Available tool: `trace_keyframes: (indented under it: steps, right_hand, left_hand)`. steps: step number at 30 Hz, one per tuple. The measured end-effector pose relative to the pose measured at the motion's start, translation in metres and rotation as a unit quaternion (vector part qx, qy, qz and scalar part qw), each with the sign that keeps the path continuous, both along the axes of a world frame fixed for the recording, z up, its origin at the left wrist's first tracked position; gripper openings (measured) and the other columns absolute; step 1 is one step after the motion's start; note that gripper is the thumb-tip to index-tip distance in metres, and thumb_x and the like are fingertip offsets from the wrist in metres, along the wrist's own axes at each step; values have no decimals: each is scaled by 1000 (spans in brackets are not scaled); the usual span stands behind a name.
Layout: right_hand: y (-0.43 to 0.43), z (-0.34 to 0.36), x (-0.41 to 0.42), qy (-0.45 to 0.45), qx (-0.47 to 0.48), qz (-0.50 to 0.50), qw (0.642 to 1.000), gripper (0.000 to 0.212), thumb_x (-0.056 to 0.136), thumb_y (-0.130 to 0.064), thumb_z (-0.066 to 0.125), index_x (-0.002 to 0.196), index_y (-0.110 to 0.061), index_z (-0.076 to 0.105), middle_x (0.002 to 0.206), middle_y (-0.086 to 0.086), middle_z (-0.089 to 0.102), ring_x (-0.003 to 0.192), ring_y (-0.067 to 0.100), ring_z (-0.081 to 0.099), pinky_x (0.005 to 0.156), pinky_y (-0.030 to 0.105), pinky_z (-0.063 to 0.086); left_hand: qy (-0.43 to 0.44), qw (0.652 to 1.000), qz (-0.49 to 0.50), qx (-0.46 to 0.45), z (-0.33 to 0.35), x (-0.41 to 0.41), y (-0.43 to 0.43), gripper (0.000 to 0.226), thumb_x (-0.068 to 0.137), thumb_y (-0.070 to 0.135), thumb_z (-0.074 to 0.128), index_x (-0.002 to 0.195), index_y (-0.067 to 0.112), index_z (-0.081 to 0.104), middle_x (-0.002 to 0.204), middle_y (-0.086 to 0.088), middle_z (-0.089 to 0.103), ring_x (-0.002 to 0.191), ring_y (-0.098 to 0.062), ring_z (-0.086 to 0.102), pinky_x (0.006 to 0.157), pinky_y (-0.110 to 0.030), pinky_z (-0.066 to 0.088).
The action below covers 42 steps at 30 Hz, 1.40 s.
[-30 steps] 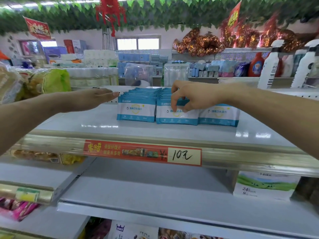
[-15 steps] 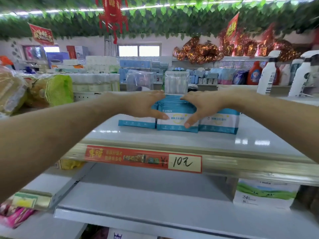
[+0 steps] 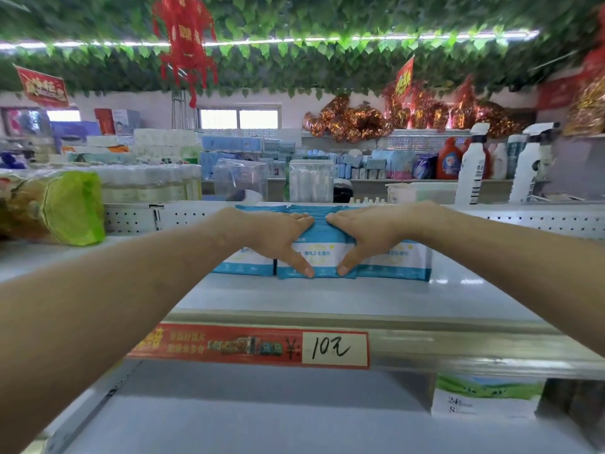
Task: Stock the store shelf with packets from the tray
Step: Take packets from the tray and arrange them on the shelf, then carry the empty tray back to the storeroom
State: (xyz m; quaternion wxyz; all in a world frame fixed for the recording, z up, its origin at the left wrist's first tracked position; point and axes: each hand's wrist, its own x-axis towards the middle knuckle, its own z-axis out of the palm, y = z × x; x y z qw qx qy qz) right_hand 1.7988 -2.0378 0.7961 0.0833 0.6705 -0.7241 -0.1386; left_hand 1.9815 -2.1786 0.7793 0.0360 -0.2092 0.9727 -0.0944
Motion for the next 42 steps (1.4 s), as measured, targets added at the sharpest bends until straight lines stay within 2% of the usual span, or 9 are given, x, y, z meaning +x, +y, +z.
trace_keyframes:
  steps: [7,15,18,22,29,34,38,40,42]
  right_hand:
    - [-5,1,4,9,0,-1,1000,126,71,-86,67,164,-21,12,168,-1,26,148,23,36,122,46,32]
    - [12,-9,4,28,-60,21,998,125,71,-88,64,163,-19,14,161,2,39,138,26,47,114,43,42]
    - [17,-6,4,9,-72,27,997,125,71,-87,65,163,-21,12,161,1,40,137,25,48,113,42,42]
    - [30,2,0,-34,-103,37,993,118,76,-84,63,164,-27,9,164,-3,35,139,23,46,112,41,40]
    - [43,-6,-4,-56,-126,39,990,104,83,-79,61,162,-27,18,161,-3,40,138,21,46,113,43,41]
    - [31,-7,14,-72,-119,66,988,109,81,-84,57,164,-25,16,167,-4,29,147,20,37,120,41,34]
    - [1,4,56,-65,-124,126,982,108,80,-85,55,163,-25,19,166,-3,32,145,23,41,118,47,37]
    - [-19,10,84,-64,-125,168,976,105,83,-84,53,162,-24,21,165,-1,34,144,24,42,118,47,38]
    - [-39,12,115,-67,-115,208,969,103,85,-83,52,163,-23,22,167,0,32,147,24,38,120,45,34]
  left_hand:
    - [8,1000,-6,-9,0,-3,-3,131,72,89,65,166,19,6,174,0,13,155,-24,25,124,-39,23]
    - [43,998,-15,-33,-5,15,4,128,75,89,61,166,16,9,174,0,15,154,-24,28,122,-38,26]
    - [48,999,-4,-25,0,22,7,123,76,87,61,165,15,16,170,-2,28,147,-26,39,119,-40,32]
    - [88,996,0,-17,6,29,9,107,80,82,61,155,11,34,150,-9,52,128,-28,54,109,-47,47]
    - [79,997,22,-1,2,38,14,102,85,79,58,160,16,27,156,-5,46,134,-27,50,111,-43,42]
    - [91,995,39,25,10,55,15,107,81,84,55,162,20,25,162,-3,40,140,-25,45,117,-45,38]
    - [113,987,111,29,20,97,10,117,74,93,48,165,25,18,165,-1,37,141,-24,45,115,-42,36]
    - [126,980,149,24,20,128,10,112,75,91,50,164,28,20,162,0,43,137,-23,50,110,-40,39]
    - [132,972,197,1,19,165,14,107,79,88,52,164,30,21,166,2,38,143,-24,46,114,-40,38]
